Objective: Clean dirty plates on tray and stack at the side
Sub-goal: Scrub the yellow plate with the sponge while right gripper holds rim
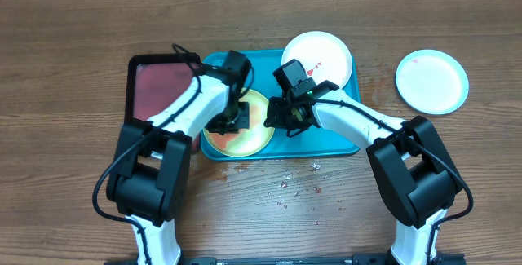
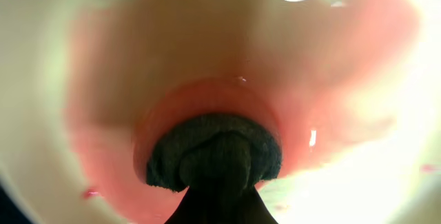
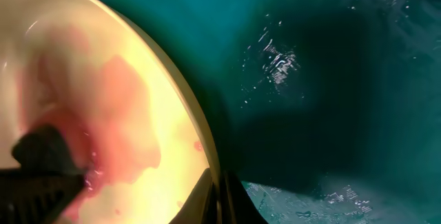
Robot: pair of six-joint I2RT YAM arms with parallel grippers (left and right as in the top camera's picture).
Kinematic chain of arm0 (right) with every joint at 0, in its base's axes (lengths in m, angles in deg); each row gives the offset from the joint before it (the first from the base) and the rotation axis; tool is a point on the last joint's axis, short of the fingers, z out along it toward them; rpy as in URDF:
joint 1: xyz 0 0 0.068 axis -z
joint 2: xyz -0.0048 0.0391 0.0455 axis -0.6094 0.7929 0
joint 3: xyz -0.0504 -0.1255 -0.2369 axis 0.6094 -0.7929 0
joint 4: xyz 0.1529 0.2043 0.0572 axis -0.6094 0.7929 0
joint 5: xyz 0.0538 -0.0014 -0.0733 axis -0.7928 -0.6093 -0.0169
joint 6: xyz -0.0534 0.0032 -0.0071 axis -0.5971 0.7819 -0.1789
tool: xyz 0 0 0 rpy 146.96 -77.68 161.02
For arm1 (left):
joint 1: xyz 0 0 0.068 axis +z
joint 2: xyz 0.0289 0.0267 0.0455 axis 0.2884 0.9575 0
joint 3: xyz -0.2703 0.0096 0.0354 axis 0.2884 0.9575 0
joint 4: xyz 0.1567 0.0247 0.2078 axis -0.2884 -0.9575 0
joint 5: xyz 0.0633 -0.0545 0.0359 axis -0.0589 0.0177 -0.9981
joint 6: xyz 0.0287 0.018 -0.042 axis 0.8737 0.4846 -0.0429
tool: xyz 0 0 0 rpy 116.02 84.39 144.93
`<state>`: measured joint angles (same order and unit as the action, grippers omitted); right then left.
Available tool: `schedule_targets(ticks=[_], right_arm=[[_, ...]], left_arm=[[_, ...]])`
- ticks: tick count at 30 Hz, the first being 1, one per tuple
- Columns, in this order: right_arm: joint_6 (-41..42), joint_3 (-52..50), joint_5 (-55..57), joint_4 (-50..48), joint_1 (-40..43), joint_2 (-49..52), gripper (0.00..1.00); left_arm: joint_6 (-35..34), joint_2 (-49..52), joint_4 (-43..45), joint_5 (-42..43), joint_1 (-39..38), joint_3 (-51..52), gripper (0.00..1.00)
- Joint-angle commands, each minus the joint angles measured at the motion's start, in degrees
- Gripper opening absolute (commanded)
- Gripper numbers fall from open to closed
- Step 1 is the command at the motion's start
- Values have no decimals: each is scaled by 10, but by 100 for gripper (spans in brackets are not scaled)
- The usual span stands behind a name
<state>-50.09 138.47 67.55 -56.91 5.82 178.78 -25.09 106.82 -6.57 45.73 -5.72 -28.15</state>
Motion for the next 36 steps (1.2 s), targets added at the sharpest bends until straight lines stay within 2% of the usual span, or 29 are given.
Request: schedule_targets(ticks=[1, 5, 15, 26, 36], right_arm=[[11, 2, 5, -3, 3, 2, 4], [11, 2, 5, -3, 3, 2, 4], [11, 2, 5, 1, 3, 2, 4], [11, 2, 5, 1, 3, 2, 4], [15, 2, 5, -2, 3, 2, 4]], left_arm=[[-22, 16, 23, 52, -19, 13, 4], [-48, 16, 52, 17, -9, 13, 4], [-50, 16, 113, -9, 46, 13, 4], [-49, 16, -2, -25, 49, 13, 4], [-64, 16, -43, 11, -22, 13, 4]])
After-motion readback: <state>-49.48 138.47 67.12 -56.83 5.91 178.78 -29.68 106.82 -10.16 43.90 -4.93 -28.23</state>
